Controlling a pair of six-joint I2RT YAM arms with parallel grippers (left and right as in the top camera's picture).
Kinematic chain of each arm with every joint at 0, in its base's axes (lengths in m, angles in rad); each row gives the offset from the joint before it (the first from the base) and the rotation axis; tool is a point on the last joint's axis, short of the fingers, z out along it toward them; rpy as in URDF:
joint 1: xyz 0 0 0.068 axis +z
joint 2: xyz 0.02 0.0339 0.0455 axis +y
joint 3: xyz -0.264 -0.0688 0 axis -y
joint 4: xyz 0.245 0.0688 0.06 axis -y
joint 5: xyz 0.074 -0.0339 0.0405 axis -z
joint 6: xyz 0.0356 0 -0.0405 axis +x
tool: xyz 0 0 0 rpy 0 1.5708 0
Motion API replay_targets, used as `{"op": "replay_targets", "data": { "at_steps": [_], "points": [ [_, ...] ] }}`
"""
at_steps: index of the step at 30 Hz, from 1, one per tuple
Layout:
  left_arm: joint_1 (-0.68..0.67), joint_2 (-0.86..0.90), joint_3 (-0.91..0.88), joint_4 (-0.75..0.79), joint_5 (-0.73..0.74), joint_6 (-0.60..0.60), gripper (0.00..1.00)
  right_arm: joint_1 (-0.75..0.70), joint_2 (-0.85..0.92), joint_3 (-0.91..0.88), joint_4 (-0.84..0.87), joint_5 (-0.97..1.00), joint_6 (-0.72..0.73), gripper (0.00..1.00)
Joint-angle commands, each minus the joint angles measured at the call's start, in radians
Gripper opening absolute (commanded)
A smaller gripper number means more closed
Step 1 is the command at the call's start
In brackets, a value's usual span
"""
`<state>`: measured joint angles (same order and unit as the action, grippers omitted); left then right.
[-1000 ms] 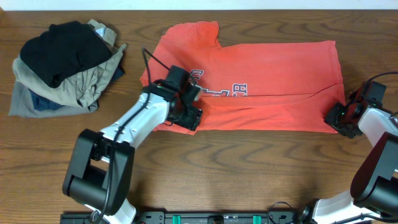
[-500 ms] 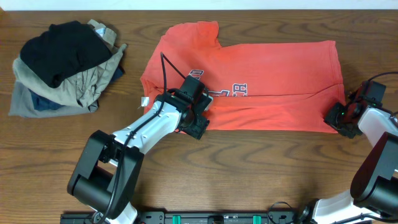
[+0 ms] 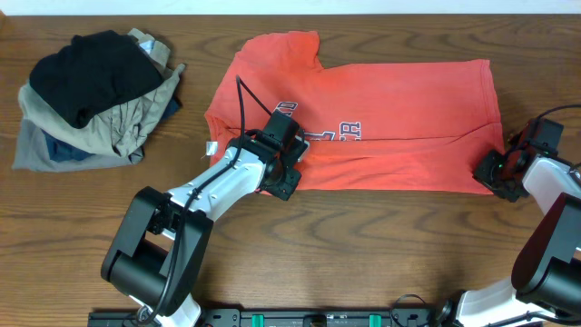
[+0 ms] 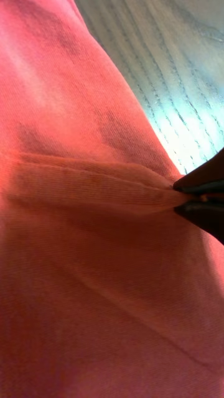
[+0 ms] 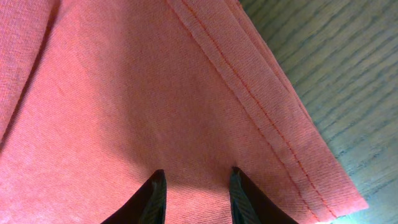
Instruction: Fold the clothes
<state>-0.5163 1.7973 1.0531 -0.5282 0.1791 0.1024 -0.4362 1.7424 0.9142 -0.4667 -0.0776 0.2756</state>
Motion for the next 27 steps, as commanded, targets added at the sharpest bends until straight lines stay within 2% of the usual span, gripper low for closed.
{"op": "replay_targets", "data": {
  "at_steps": [1,9,15,16,18,21,23,24,27],
  "points": [
    [0.001,0.013,-0.003,0.008,-0.012,0.001,0.06,0.002,0.021,-0.04,-0.023,0.029,-0.011,0.33],
    [0.031,0.01,0.118,0.044,-0.114,-0.003,0.06,0.002,0.021,-0.04,-0.023,0.029,-0.011,0.33],
    [0.047,0.013,0.12,0.086,-0.089,-0.062,0.06,0.002,0.021,-0.04,-0.023,0.029,-0.011,0.33],
    [0.046,0.013,0.12,0.08,-0.071,-0.063,0.08,0.002,0.021,-0.04,-0.023,0.029,-0.011,0.33],
    [0.046,0.013,0.118,0.074,-0.026,-0.063,0.3,0.002,0.021,-0.04,-0.023,0.029,-0.011,0.33],
    [0.046,0.013,0.118,0.074,0.001,-0.062,0.35,0.002,0.021,-0.04,-0.023,0.029,-0.011,0.33],
    [0.048,0.012,0.118,0.075,0.0,-0.062,0.47,0.002,0.021,-0.04,-0.024,0.029,-0.011,0.33],
    [0.051,0.011,0.118,0.074,0.0,-0.062,0.5,0.002,0.021,-0.04,-0.024,0.029,-0.011,0.33],
    [0.077,-0.007,0.118,0.062,0.0,-0.063,0.51,0.002,0.021,-0.04,-0.024,0.029,-0.011,0.33]
  ]
}}
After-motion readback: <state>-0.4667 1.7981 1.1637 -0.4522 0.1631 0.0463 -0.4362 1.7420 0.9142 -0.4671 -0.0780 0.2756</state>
